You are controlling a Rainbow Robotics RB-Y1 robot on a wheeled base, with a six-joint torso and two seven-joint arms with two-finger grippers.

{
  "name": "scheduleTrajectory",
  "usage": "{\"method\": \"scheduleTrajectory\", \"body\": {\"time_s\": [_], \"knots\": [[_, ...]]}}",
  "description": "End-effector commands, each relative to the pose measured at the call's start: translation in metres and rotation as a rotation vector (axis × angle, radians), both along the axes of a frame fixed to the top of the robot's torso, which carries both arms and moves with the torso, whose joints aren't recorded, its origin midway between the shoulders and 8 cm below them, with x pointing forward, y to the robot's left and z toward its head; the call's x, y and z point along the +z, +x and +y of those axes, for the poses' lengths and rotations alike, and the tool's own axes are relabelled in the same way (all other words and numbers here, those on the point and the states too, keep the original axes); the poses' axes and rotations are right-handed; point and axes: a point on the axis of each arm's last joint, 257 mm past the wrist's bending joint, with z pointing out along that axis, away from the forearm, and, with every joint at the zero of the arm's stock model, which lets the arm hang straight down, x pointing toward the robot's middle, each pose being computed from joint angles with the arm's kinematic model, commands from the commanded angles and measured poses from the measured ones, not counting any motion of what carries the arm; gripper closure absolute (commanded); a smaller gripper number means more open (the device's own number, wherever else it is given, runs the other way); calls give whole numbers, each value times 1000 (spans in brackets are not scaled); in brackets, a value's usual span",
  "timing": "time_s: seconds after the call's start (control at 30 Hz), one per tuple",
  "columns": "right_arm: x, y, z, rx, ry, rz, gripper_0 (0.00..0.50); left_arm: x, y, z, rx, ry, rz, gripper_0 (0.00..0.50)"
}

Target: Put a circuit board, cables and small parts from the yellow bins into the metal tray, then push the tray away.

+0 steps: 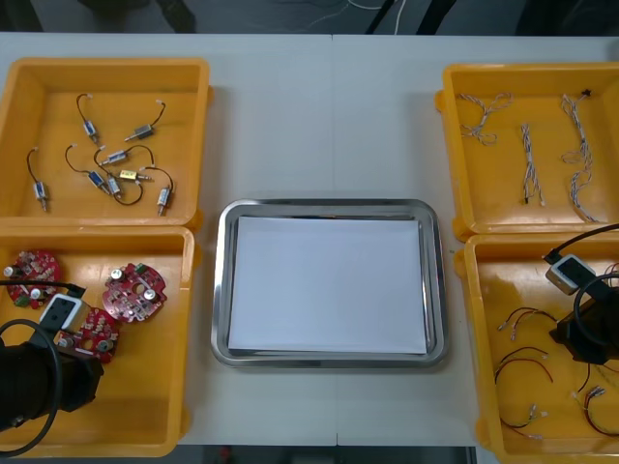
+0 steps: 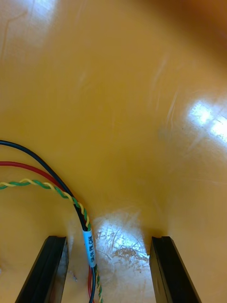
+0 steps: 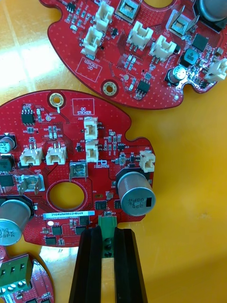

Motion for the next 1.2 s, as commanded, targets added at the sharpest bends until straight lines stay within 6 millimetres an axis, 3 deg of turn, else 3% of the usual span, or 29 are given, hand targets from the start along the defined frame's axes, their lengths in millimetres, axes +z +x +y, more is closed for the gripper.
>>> {"method": "scheduleTrajectory", "body": {"time_s": [0.03,0.37,0.43,0.5,0.53,0.57,0.6,0.77,0.97,1.2], "knots": [[5,6,7,15,11,-12,0,10,7,7,-95,79,-27,500],[1,6,18,7,47,-14,0,36,2,20,-56,116,23,500],[0,6,18,5,47,-13,60,42,1,20,-47,105,33,500],[0,5,18,3,48,-12,171,49,0,22,-38,100,41,500],[0,5,18,0,49,-12,181,51,0,22,-37,98,41,500],[0,5,18,0,50,-13,265,54,0,23,-34,102,43,500],[0,5,18,-1,50,-12,411,57,0,24,-29,106,43,500],[-4,2,20,3,52,-5,500,70,2,30,-15,121,42,500],[1,9,18,6,43,-37,500,92,7,32,4,144,45,500],[35,20,-6,-23,11,-97,500,119,15,31,17,175,57,500]]}}
